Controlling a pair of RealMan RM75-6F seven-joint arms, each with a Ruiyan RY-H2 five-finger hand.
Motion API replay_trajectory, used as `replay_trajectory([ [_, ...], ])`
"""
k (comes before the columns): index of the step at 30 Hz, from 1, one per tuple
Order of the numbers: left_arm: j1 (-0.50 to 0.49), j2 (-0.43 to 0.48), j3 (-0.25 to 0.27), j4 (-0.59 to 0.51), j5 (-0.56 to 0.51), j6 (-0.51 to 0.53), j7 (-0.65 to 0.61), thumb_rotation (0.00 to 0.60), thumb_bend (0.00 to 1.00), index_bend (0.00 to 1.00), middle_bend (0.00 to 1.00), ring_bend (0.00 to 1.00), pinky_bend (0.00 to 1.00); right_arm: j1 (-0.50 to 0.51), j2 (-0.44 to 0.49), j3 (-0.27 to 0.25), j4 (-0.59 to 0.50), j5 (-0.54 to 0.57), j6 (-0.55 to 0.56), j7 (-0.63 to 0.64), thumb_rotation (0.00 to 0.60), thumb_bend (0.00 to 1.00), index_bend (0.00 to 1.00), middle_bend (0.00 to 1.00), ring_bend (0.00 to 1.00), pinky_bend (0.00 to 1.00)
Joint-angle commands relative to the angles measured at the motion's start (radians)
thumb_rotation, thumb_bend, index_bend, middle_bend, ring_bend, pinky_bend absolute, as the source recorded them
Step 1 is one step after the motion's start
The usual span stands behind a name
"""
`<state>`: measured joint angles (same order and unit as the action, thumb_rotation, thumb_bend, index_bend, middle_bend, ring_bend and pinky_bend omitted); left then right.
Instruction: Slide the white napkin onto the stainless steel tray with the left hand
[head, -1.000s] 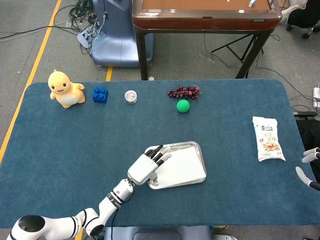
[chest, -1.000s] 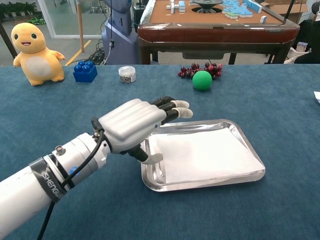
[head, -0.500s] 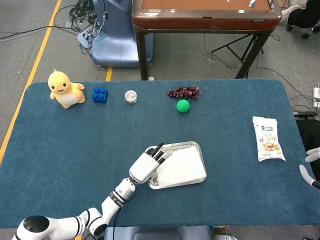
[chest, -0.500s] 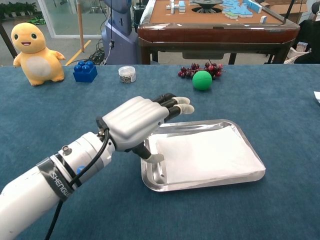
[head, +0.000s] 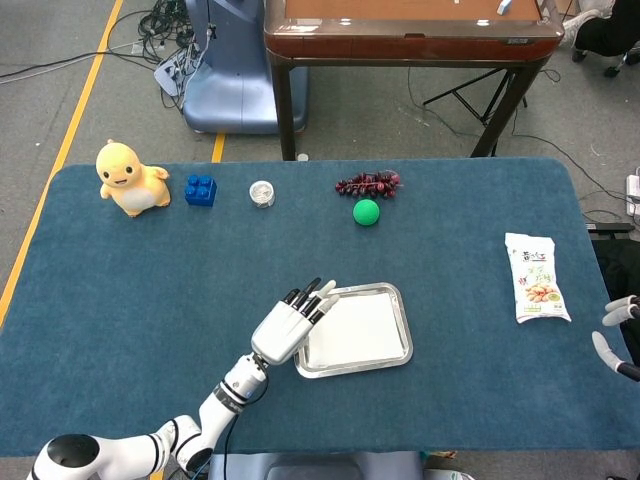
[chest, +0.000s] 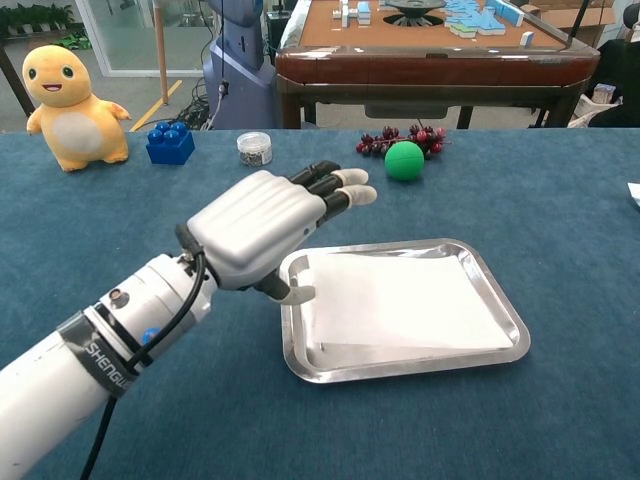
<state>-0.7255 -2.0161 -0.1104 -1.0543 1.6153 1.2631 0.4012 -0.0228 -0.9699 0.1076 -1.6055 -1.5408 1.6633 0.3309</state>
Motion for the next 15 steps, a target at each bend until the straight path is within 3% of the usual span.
replay_trajectory([
  [1,0.003,0.009,0.009,-0.009,0.009,0.006,0.021,0.6,0.17,0.12,0.08,0.02,0.3,0.0,0.001,-0.001,0.0,-0.002,-0.001,0.002,0.6,0.3,0.54,0.44,0.34,0.44],
  [15,-0.001,0.033,0.04,-0.005,0.072,0.035,0.148,0.6,0.13,0.11,0.08,0.02,0.31,0.001,0.001,-0.001,-0.001,-0.003,-0.004,-0.001,0.6,0.3,0.54,0.44,0.34,0.44],
])
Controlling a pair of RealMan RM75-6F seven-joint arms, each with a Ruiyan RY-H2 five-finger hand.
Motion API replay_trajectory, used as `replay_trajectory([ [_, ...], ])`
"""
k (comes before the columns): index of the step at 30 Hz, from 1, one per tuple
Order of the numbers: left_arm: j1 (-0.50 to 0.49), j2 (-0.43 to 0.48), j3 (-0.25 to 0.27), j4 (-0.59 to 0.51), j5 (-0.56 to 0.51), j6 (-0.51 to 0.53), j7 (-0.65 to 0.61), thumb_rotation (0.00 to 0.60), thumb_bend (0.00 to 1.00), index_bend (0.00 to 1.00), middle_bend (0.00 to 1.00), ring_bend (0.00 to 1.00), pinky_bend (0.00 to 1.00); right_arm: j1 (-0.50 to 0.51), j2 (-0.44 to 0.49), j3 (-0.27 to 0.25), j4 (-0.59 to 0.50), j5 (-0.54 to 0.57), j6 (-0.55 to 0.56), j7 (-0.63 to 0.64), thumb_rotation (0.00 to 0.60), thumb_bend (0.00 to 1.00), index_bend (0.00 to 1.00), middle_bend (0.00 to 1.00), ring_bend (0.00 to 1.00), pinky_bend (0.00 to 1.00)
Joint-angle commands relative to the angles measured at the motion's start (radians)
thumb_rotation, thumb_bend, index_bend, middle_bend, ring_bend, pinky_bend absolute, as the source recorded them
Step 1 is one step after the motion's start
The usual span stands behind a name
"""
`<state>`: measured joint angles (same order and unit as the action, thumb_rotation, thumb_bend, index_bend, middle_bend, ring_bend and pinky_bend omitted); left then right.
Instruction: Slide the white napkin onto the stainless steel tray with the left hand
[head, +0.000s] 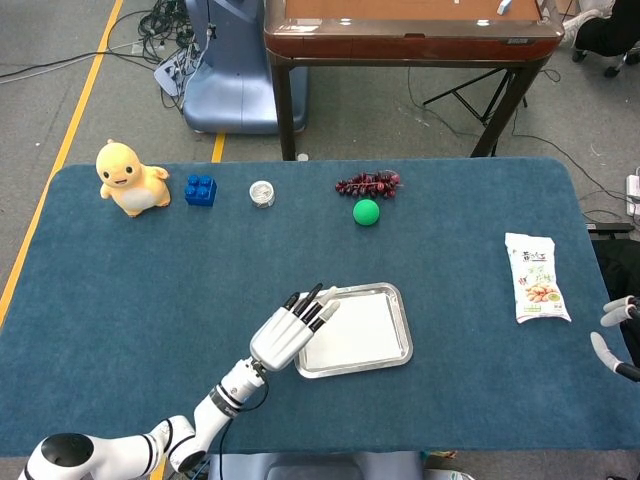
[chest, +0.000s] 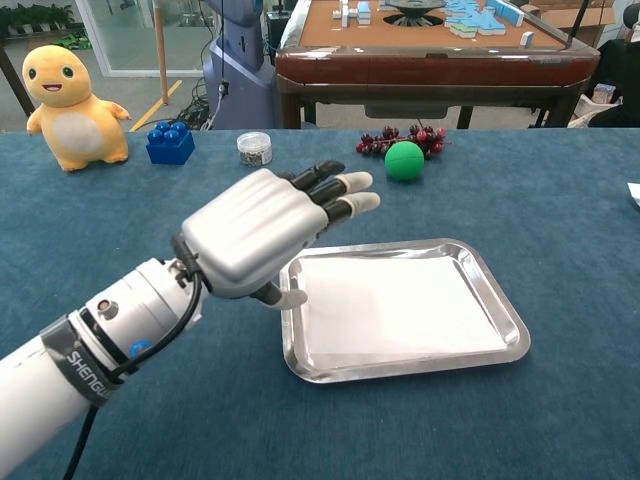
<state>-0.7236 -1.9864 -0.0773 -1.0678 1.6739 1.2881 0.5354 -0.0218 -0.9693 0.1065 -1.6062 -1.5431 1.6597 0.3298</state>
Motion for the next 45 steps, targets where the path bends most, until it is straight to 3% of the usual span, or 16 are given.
replay_trajectory([
  [1,-0.003,0.004,0.008,0.012,0.02,0.013,0.018,0.6,0.12,0.11,0.08,0.02,0.3,0.0,0.0,0.0,0.0,-0.001,0.0,0.0,0.6,0.3,0.54,0.44,0.34,0.44],
  [13,0.006,0.013,0.02,0.014,0.046,0.04,0.04,0.6,0.11,0.1,0.08,0.02,0.3,0.002,0.002,-0.002,0.001,-0.001,-0.006,0.0,0.6,0.3,0.54,0.44,0.34,0.44],
  [21,0.052,0.075,0.021,-0.086,-0.013,0.021,0.006,0.6,0.11,0.11,0.08,0.04,0.31,0.004,0.0,-0.004,0.002,-0.005,-0.01,-0.007,0.6,0.3,0.54,0.44,0.34,0.44],
  [28,0.134,0.181,0.004,-0.24,-0.087,0.064,0.028,0.6,0.11,0.11,0.08,0.05,0.3,0.009,-0.008,-0.007,-0.004,-0.008,-0.018,-0.036,0.6,0.3,0.54,0.44,0.34,0.44],
  [34,0.22,0.307,-0.003,-0.417,-0.171,0.105,0.077,0.6,0.17,0.11,0.08,0.06,0.31,0.019,-0.023,-0.017,-0.016,-0.027,-0.031,-0.098,0.6,0.3,0.54,0.44,0.34,0.44],
  [45,0.349,0.491,0.013,-0.536,-0.202,0.223,0.086,0.6,0.17,0.11,0.08,0.06,0.3,0.04,-0.05,-0.033,-0.037,-0.042,-0.07,-0.208,0.6,0.3,0.54,0.44,0.34,0.44],
])
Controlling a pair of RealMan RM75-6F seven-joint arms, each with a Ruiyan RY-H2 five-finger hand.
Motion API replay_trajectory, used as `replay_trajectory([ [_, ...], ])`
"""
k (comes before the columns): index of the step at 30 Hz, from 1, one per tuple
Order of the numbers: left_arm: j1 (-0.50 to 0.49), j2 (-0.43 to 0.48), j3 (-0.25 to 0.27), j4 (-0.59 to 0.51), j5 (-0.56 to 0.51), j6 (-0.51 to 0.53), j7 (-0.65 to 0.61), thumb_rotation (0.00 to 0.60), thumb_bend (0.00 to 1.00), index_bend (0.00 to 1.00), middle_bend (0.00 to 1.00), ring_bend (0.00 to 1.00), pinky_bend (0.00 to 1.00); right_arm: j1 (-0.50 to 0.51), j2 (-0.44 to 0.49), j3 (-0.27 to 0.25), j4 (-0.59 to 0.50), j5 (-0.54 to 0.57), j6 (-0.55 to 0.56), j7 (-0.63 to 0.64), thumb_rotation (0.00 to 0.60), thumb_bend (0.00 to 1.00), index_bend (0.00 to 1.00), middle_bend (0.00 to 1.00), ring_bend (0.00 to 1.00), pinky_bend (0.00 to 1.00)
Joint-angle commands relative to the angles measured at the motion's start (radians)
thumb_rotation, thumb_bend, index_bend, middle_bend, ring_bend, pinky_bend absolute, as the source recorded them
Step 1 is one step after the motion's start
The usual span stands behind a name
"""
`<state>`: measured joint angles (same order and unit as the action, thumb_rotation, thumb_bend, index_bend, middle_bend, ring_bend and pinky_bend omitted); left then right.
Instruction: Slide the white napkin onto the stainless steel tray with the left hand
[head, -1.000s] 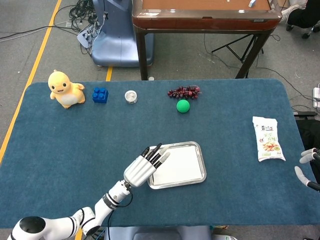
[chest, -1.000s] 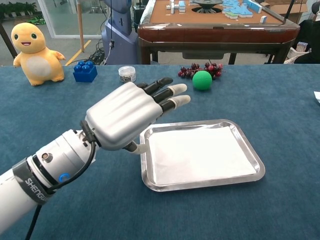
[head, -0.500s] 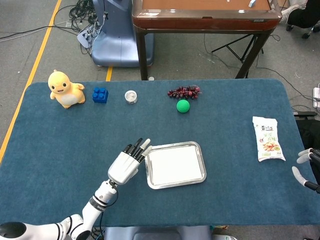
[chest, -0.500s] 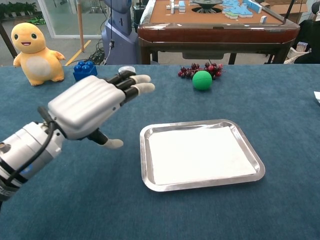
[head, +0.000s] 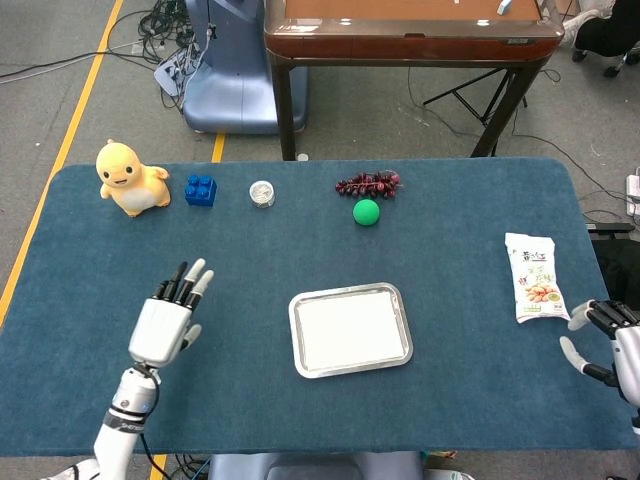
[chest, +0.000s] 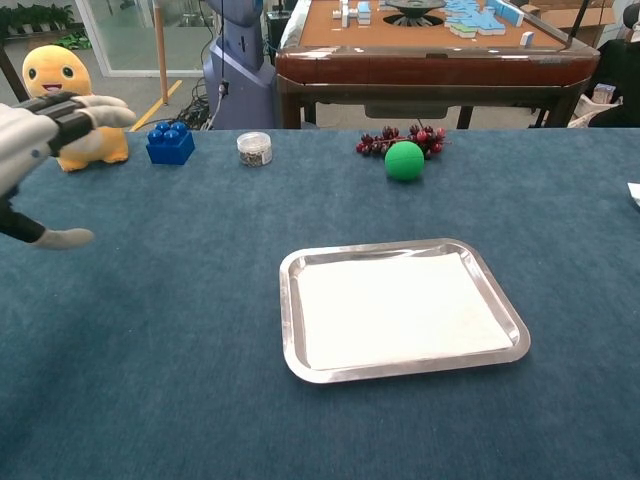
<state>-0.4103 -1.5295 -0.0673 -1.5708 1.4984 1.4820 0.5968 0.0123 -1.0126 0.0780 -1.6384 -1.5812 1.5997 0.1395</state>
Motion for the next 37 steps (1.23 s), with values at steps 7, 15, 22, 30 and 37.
replay_trajectory([
  [7,0.126,0.12,0.03,-0.121,-0.068,0.083,0.034,0.6,0.17,0.11,0.08,0.06,0.31,0.018,-0.022,-0.017,-0.01,-0.018,-0.033,-0.075,0.6,0.3,0.54,0.44,0.34,0.44],
  [15,0.218,0.211,0.051,-0.19,-0.1,0.138,-0.029,0.6,0.17,0.11,0.06,0.06,0.3,0.036,-0.031,-0.034,-0.013,-0.031,-0.072,-0.13,0.6,0.3,0.54,0.44,0.34,0.44],
  [22,0.289,0.23,0.073,-0.17,-0.097,0.183,-0.09,0.6,0.17,0.12,0.04,0.06,0.3,0.043,-0.05,-0.037,-0.017,-0.023,-0.087,-0.175,0.6,0.3,0.54,0.44,0.34,0.44],
  [30,0.337,0.244,0.072,-0.13,-0.068,0.217,-0.177,0.6,0.17,0.13,0.04,0.05,0.29,0.051,-0.06,-0.04,-0.018,-0.016,-0.103,-0.199,0.6,0.3,0.54,0.44,0.34,0.44],
  [37,0.348,0.244,0.055,-0.114,-0.057,0.211,-0.212,0.6,0.17,0.13,0.04,0.05,0.28,0.063,-0.068,-0.038,-0.015,0.002,-0.128,-0.217,0.6,0.3,0.54,0.44,0.34,0.44],
])
